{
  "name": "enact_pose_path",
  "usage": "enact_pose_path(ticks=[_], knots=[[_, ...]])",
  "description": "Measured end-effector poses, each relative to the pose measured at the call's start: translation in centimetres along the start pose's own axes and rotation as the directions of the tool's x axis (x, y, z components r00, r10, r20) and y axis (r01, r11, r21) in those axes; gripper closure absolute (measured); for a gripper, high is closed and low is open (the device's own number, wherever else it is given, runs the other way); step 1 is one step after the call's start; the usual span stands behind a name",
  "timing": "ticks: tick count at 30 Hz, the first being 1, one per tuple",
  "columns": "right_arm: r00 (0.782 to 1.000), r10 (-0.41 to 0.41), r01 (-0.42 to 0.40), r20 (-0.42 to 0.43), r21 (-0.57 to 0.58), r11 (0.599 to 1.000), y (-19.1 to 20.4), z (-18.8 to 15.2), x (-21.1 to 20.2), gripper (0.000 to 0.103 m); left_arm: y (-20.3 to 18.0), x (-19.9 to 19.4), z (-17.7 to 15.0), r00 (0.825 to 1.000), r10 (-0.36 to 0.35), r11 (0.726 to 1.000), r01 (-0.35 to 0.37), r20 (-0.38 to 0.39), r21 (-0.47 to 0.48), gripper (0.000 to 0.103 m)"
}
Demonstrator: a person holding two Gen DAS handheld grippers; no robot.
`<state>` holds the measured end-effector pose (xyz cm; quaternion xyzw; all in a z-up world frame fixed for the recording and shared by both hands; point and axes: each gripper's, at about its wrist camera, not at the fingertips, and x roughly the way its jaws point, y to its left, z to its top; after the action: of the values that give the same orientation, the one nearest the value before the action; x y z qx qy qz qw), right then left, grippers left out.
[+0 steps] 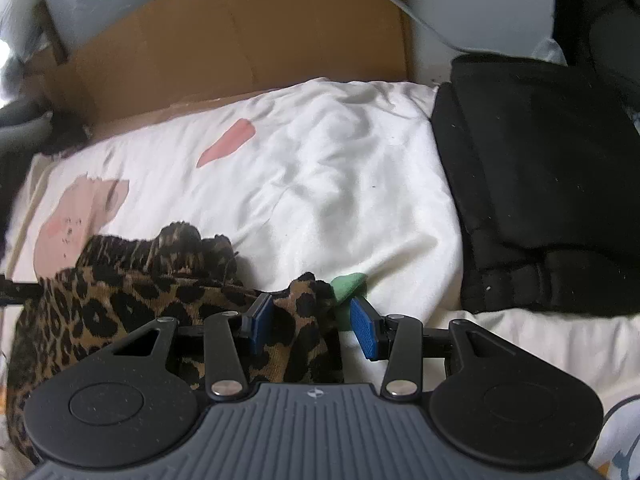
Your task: Fold clothes
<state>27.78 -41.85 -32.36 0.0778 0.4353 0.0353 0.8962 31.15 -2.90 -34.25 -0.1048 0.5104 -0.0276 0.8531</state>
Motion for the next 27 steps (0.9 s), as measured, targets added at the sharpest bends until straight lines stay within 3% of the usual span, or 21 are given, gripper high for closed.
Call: enact_pose_path(ticks=[7, 12, 13, 14, 17, 19, 22, 27], knots=[[1.000, -0.019, 0.022, 0.025, -0.101, 0.995, 1.3, -1.0, -0.4, 0.053, -0.9, -0.1, -1.0, 1.000, 0.024, 0.997, -0.025, 0.013, 0.077, 0.049], [1.000, -0.014, 0.015, 0.012, -0.105, 0.994, 1.3, -1.6, -0.2, 0.057, -1.0, 0.0, -1.1, 0.999, 0.029, 0.996, -0.031, 0.017, 0.086, 0.049], [1.000, -0.004, 0.005, 0.005, -0.087, 0.996, 1.0, -1.5, -0.1, 0.059, -1.1, 0.0, -1.0, 0.999, 0.031, 0.996, -0.032, 0.016, 0.086, 0.050], [1.000, 0.009, -0.009, -0.003, -0.071, 0.997, 0.9, -1.5, -0.1, 0.071, -1.2, 0.0, -0.9, 0.999, 0.031, 0.996, -0.032, 0.014, 0.087, 0.052], [1.000, 0.011, -0.012, -0.010, -0.086, 0.996, 1.3, -1.3, -0.1, 0.090, -1.5, 0.2, -0.7, 1.000, 0.029, 0.995, -0.030, 0.011, 0.090, 0.057], [1.000, -0.001, 0.002, 0.001, -0.107, 0.994, 1.7, -1.5, -0.5, 0.096, -1.6, 0.2, -0.6, 1.000, 0.023, 0.996, -0.024, 0.012, 0.091, 0.060], [1.000, -0.007, 0.009, 0.026, -0.087, 0.996, 1.5, -1.8, -1.3, 0.098, -1.6, 0.1, -0.7, 1.000, 0.010, 0.996, -0.012, 0.020, 0.093, 0.069], [0.998, -0.012, 0.014, 0.059, -0.034, 0.999, 0.4, -2.1, -2.5, 0.098, -1.6, -0.2, -0.8, 0.999, -0.012, 0.995, 0.009, 0.032, 0.097, 0.075]])
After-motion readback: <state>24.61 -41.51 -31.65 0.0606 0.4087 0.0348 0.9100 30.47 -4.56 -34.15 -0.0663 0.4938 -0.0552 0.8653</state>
